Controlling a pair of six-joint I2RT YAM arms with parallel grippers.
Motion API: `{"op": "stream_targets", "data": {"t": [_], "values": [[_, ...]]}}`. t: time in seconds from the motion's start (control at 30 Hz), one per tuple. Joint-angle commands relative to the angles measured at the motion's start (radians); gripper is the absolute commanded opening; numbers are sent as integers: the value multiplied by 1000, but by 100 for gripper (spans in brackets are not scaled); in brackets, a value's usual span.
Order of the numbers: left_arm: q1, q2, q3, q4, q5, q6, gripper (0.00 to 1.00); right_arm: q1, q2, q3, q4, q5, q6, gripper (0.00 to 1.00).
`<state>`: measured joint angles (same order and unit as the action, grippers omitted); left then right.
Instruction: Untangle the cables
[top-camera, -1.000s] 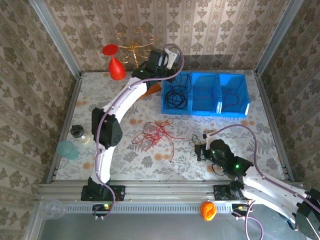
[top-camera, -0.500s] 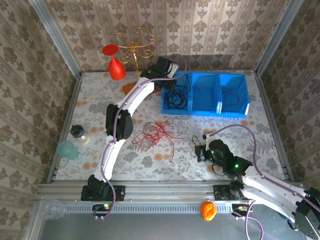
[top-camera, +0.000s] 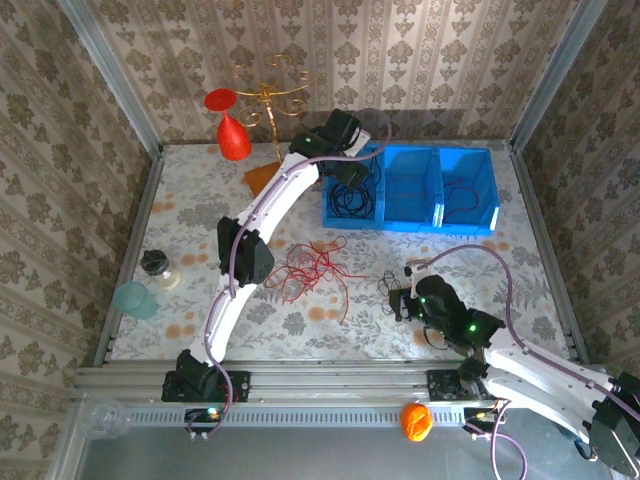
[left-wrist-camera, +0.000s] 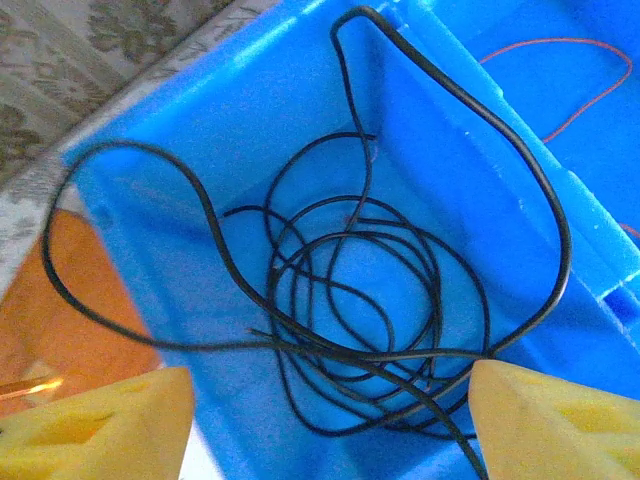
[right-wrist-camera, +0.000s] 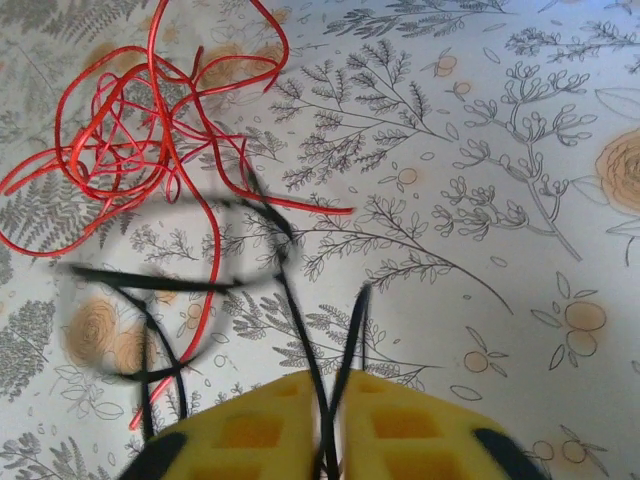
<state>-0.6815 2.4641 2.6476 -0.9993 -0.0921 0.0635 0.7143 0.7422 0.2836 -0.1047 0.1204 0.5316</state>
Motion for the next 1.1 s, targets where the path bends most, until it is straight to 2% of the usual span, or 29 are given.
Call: {"op": "stream_targets", "data": {"t": [0.0,0.1,0.2,0.3,0.57,0.67,0.73,0.9,0.97,1.07], "values": [[-19,-5,42,-110,-163,50,74,8,55,61,-54,22,1,19],[-30,-22,38,-98,-273,67,75,19,122,82,-31,-4,-1,22],[-40,-44,38,-74,-320,91,82,33,169,94,0,-2,1,26],[-64,-59,38,-35,-347,132,84,34,201,108,23,-2,-1,34],[-54,-117,39,-8,-307,82,81,34,240,211,4,35,-56,46],[-43,-177,13,-19,-252,49,78,25,278,267,-15,69,-77,46],[-42,-238,-30,-25,-236,39,74,23,313,318,-38,93,-94,42],[-60,-445,-271,39,-212,27,70,22,351,390,-74,106,-103,41],[-75,-557,-436,103,-218,24,70,20,362,408,-119,117,-97,39],[-92,-781,-767,246,-213,-37,70,20,375,415,-187,115,-89,29]]}}
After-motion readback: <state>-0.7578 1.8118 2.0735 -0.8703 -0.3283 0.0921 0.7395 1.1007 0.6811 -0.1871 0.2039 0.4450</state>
